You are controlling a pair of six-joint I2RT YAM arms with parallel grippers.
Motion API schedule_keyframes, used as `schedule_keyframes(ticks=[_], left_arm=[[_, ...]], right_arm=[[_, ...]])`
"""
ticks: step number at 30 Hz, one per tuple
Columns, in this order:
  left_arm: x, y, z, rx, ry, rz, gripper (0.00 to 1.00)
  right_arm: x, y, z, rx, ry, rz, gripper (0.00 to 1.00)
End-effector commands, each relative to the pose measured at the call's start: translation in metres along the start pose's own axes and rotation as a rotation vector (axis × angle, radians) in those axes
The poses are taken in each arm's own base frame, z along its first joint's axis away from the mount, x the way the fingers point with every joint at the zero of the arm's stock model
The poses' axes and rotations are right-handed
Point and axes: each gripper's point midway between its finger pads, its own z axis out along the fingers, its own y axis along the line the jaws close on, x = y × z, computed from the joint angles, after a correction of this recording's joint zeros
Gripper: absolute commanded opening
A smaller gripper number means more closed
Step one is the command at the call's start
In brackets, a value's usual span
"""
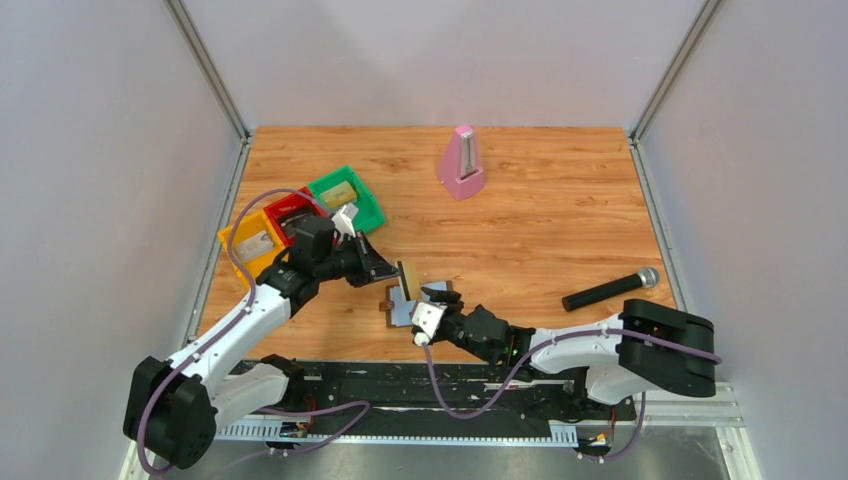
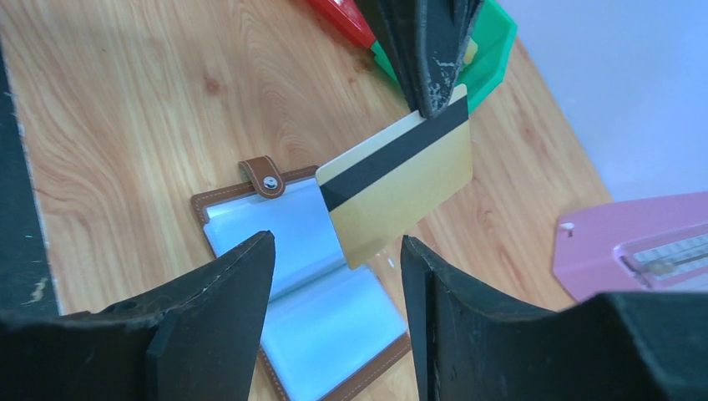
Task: Take the credit cards out of the card holder
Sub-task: Place the credit card in the storage box.
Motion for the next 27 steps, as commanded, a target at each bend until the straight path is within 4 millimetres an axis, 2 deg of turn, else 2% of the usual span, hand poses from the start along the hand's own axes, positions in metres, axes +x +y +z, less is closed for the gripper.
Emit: schedule_keyframes(ticks=[1, 4, 8, 10, 16, 20, 22, 23, 25, 27], left_arm=[[-0.007, -0.015, -0.007, 0.043, -0.030, -0.026, 0.00], [-0.006, -0.015, -0.007, 0.046, -0.033, -0.036, 0.00], [-0.003, -0.015, -0.005, 0.063, -0.023, -0.061, 0.00], [-0.001, -0.015, -0.004, 0.073, -0.016, -0.079, 0.00], [0.002, -0.015, -0.004, 0.085, -0.016, -0.118, 0.00], [0.000, -0.016, -0.006, 0.086, -0.030, -0.115, 0.01], [-0.003, -0.015, -0.007, 0.071, -0.042, -0.077, 0.13], [-0.005, -0.015, -0.008, 0.061, -0.047, -0.061, 0.22], [-0.009, -0.011, -0.012, 0.020, -0.062, -0.017, 0.35], [-0.014, -0.009, -0.017, -0.020, -0.084, 0.030, 0.42]], right_arm=[[-0.026, -0.024, 0.011, 0.150, -0.048, -0.120, 0.58], [-0.027, -0.028, 0.013, 0.201, -0.044, -0.146, 0.56], [-0.030, -0.030, 0.016, 0.232, -0.049, -0.159, 0.49], [-0.031, -0.030, 0.016, 0.240, -0.057, -0.159, 0.40], [-0.031, -0.040, 0.014, 0.320, -0.077, -0.180, 0.02], [-0.028, -0.037, 0.014, 0.308, -0.076, -0.166, 0.00], [-0.028, -0.034, 0.013, 0.289, -0.079, -0.130, 0.00], [-0.027, -0.032, 0.013, 0.276, -0.074, -0.106, 0.00], [-0.027, -0.030, 0.014, 0.252, -0.047, -0.043, 0.00], [-0.020, -0.028, 0.016, 0.217, 0.016, 0.033, 0.00]])
